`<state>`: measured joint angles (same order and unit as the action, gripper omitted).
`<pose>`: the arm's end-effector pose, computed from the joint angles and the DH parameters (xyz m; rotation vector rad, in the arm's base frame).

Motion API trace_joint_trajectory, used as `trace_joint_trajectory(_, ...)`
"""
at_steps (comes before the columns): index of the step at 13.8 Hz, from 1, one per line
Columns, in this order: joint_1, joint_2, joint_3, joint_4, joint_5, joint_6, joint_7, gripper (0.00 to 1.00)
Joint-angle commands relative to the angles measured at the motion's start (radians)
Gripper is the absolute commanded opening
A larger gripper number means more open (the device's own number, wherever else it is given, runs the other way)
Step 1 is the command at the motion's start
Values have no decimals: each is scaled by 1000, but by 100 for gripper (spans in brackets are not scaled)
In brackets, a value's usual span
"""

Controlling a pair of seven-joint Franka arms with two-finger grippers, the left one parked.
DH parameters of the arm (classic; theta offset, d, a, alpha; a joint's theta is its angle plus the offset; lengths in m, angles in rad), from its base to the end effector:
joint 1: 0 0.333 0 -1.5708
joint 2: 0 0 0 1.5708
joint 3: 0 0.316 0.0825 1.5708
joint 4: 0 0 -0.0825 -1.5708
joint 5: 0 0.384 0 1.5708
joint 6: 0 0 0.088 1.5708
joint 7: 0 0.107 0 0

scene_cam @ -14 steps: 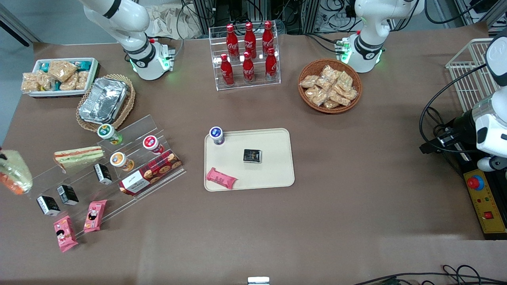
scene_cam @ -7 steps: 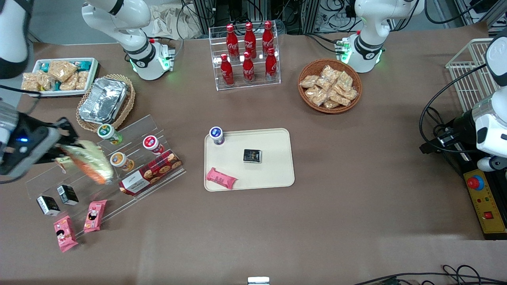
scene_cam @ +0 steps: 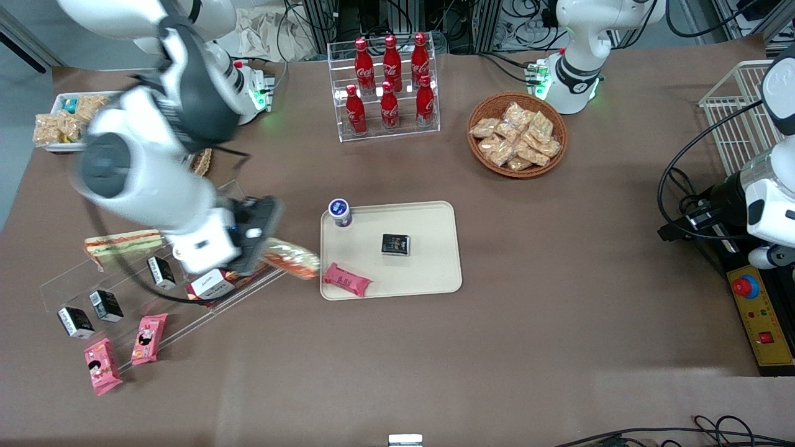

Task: Place sandwich on tray
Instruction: 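Lift the sandwich and carry it with the right gripper over the cream tray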

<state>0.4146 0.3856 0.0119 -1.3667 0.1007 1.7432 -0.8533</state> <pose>0.6113 0.2863 0.4993 -2.4540 -1.7915 -0.0199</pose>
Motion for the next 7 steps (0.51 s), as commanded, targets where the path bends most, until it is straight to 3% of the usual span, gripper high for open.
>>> trace_joint_trajectory(1,90,82,-12,14,-50,97,-33,27)
trace_joint_trajectory(5,163,205,-13,14,-59,277,-32,27)
trace_joint_trajectory(7,208,260,-17,14,-129,375,-27,27)
